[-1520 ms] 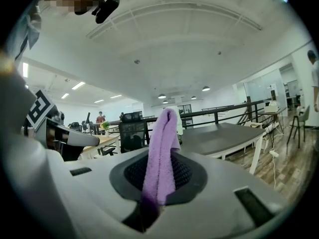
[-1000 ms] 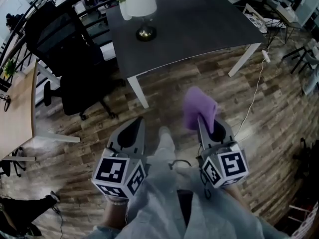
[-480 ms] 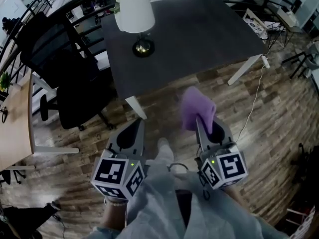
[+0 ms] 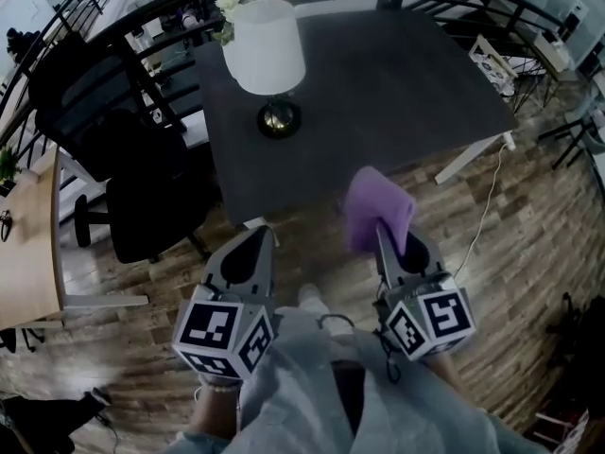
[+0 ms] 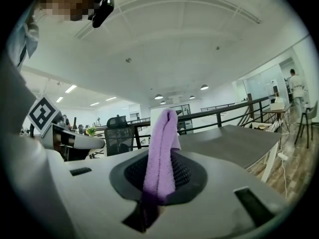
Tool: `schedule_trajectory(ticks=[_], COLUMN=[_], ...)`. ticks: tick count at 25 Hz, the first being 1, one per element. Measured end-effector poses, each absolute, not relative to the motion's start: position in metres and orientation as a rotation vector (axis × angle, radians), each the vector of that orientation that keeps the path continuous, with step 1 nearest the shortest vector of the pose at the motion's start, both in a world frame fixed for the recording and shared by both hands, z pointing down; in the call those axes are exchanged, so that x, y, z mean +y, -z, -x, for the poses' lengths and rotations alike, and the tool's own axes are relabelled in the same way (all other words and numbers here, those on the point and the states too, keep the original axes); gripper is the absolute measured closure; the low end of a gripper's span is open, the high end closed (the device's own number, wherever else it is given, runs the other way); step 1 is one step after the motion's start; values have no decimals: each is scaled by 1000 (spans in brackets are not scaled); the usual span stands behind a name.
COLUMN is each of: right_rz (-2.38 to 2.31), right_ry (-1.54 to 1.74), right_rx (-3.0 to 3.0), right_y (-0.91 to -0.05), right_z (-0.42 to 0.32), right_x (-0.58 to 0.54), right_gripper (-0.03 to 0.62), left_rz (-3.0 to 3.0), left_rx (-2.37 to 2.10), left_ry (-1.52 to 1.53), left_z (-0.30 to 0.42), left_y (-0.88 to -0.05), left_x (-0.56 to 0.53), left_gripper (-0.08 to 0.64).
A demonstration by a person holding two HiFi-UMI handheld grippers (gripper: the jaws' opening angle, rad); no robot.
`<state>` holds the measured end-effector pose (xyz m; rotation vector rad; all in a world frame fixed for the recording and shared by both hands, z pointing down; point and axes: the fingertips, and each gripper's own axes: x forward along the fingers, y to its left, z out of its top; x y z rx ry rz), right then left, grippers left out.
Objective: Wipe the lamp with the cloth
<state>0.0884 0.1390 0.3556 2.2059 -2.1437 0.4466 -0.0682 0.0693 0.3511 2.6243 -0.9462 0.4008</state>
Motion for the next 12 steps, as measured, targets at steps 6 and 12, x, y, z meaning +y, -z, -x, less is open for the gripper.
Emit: schedule_trajectory(ticks=[6,12], right_rz=[-2187,-2168], right_ry=[-417,-398], right_rx=[-2167,-2181], right_y=[-354,-355], right_z=[-98,-102], right_x=[95,61], right_gripper=[541,541], left_rz=[-2622,-2618], left_rx=[-976,-991], left_ry=[-378,-370], left_z=[60,58], left_y=[-349,-353], left_x=[28,-1], left_gripper=[551,551])
